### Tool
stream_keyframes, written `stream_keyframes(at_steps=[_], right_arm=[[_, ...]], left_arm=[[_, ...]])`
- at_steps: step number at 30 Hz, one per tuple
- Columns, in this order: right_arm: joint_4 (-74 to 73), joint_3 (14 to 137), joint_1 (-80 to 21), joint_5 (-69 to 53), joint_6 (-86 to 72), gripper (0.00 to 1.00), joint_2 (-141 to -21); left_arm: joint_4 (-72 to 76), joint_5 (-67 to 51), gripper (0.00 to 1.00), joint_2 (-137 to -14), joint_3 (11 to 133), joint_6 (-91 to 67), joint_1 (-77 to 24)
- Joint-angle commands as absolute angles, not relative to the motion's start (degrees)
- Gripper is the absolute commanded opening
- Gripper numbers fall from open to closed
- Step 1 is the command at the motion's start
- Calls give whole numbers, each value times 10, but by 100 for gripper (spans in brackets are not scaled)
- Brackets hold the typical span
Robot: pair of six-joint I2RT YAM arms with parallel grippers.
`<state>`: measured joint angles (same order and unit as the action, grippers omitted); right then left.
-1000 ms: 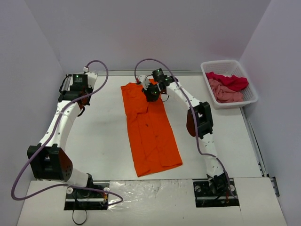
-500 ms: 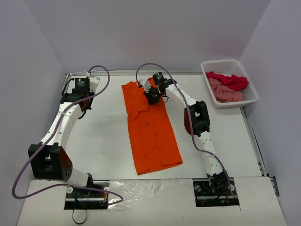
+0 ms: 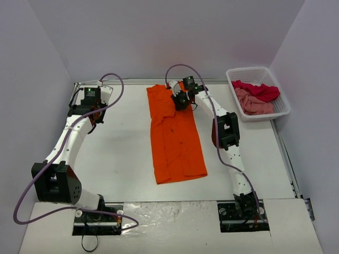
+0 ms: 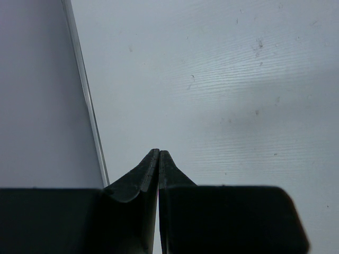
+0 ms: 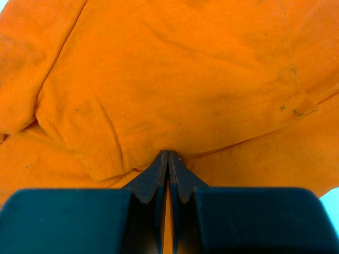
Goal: Fold and stack the t-shirts
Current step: Rotate the tshirt 90 degrees
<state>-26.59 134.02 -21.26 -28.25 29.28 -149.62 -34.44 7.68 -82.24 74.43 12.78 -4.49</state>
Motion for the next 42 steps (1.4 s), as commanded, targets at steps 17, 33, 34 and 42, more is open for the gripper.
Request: stream_keyframes(at_steps=[17, 33, 34, 42], right_arm=[[-273, 1441, -179, -234, 243, 0, -1566], [-217, 1335, -160, -230, 231, 0, -1357], [-214, 1317, -160, -231, 234, 0, -1339], [-223, 1080, -160, -208, 245, 1, -1115]], left_arm=[[-342, 57, 2, -821, 762, 116, -45], [-366, 19, 2, -821, 816, 139, -126], [-368, 18, 2, -820, 816, 148, -137], [-409, -128, 12, -764, 761, 193, -178]])
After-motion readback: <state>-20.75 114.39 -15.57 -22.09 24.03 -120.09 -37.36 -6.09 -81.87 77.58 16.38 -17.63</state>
